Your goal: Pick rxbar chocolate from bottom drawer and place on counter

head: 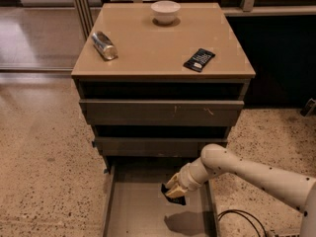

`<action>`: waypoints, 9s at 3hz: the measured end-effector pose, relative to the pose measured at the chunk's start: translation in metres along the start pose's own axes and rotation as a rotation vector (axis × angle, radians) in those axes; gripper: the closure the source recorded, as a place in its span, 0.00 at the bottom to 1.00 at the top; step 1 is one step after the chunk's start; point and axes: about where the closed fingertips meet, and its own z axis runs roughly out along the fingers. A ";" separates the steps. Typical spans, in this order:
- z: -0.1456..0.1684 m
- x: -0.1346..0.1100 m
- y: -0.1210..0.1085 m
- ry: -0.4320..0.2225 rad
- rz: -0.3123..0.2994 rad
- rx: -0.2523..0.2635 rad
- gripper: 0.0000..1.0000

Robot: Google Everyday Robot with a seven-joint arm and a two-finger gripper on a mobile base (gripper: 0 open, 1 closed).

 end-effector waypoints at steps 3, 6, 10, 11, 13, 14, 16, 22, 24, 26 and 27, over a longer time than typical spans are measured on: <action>-0.054 -0.039 -0.002 -0.030 0.012 0.061 1.00; -0.254 -0.168 0.011 -0.044 -0.072 0.106 1.00; -0.391 -0.317 0.028 -0.016 -0.345 0.193 1.00; -0.421 -0.367 0.024 0.004 -0.398 0.175 1.00; -0.402 -0.458 -0.027 -0.057 -0.489 0.100 1.00; -0.394 -0.505 -0.046 -0.133 -0.559 0.130 1.00; -0.398 -0.517 -0.052 -0.164 -0.563 0.165 1.00; -0.294 -0.443 -0.161 -0.162 -0.308 0.158 1.00; -0.294 -0.443 -0.161 -0.162 -0.308 0.158 0.58; -0.294 -0.443 -0.161 -0.162 -0.308 0.158 0.11; -0.294 -0.443 -0.161 -0.162 -0.308 0.158 0.00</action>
Offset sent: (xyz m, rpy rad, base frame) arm 0.0062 0.0010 0.0342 0.0022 -0.0571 -0.0242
